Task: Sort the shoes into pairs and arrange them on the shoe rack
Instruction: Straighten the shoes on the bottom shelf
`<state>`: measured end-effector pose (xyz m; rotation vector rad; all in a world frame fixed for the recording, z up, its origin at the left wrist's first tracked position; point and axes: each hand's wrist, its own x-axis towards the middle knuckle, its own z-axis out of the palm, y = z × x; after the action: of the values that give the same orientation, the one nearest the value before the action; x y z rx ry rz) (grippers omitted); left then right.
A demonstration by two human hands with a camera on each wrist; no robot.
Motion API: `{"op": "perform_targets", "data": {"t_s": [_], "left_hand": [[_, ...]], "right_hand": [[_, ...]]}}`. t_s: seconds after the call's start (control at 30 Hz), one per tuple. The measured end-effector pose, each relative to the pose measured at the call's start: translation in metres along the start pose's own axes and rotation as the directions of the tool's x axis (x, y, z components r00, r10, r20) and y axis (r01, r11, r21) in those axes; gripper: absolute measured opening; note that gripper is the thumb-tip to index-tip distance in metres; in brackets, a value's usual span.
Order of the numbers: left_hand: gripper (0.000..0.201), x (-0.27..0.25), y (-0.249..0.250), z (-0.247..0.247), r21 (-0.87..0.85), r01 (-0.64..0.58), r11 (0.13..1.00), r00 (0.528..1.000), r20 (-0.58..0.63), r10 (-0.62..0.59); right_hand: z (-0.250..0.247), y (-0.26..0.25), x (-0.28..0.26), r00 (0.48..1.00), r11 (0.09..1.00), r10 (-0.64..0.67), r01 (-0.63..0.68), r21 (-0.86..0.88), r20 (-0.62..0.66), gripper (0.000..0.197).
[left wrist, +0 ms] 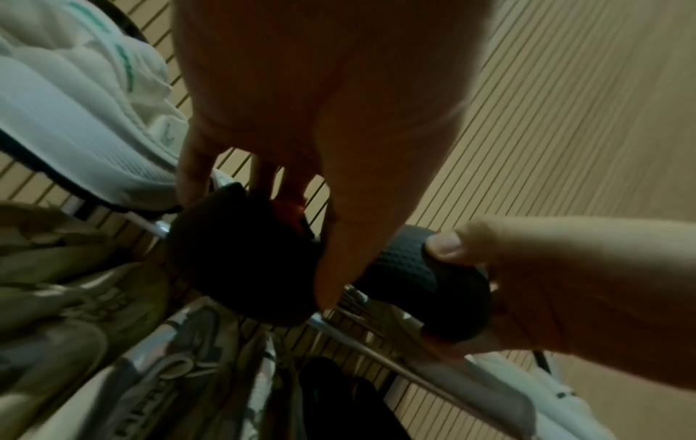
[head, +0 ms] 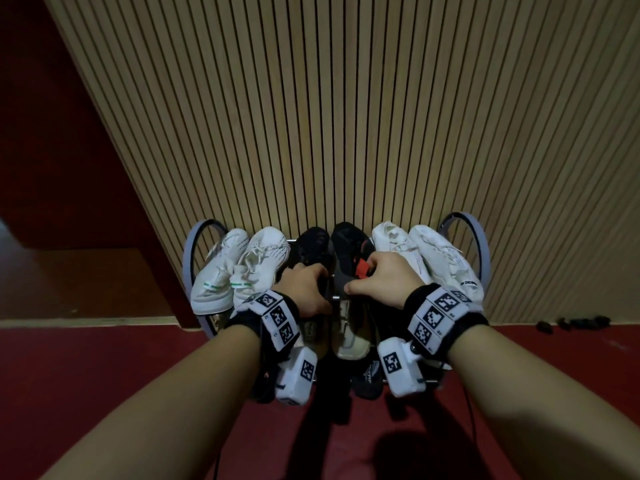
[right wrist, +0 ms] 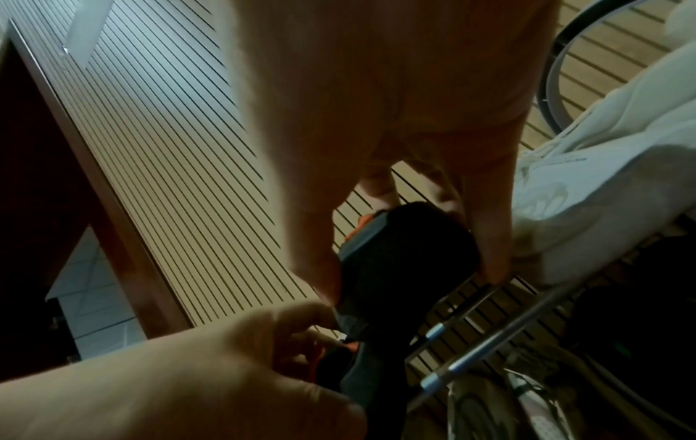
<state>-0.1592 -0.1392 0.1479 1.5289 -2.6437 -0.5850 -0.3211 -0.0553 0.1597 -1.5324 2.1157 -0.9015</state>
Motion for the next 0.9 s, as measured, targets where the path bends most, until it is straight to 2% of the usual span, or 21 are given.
{"op": "perform_targets", "data": {"t_s": [0.1, 0.23, 0.47, 0.6, 0.77, 0.9], "left_hand": [[0.06, 0.001, -0.005, 0.0, 0.077, -0.04, 0.996, 0.999, -0.021, 0.041], [0.048, 0.0, -0.006, -0.005, 0.066, -0.044, 0.997, 0.998, -0.043, 0.047], [0.036, -0.003, -0.012, -0.012, -0.079, -0.028, 0.996, 0.999, -0.048, 0.024], [0.036, -0.003, -0.015, -0.015, -0.145, -0.017, 0.989, 1.0, -0.024, 0.014], [0.024, 0.0, -0.022, -0.018, -0.288, 0.023, 0.957, 1.0, -0.002, -0.025], [0.024, 0.002, -0.023, -0.018, -0.324, 0.034, 0.945, 0.999, 0.005, -0.034]], "right_hand": [[0.003, 0.004, 0.001, 1.0, 1.0, 0.018, -0.018, -0.014, 0.008, 0.039], [0.002, 0.008, 0.002, 0.998, 0.998, 0.059, -0.059, -0.003, 0.034, 0.039], [-0.002, 0.008, 0.007, 0.989, 0.99, 0.14, -0.141, 0.022, 0.055, 0.036], [-0.005, 0.004, 0.006, 0.988, 0.99, 0.141, -0.14, -0.019, 0.069, 0.035], [-0.006, 0.0, 0.003, 0.988, 0.989, 0.136, -0.13, -0.076, 0.076, 0.033], [-0.006, -0.007, 0.003, 0.993, 0.981, 0.115, -0.108, -0.16, 0.033, 0.041]]}}
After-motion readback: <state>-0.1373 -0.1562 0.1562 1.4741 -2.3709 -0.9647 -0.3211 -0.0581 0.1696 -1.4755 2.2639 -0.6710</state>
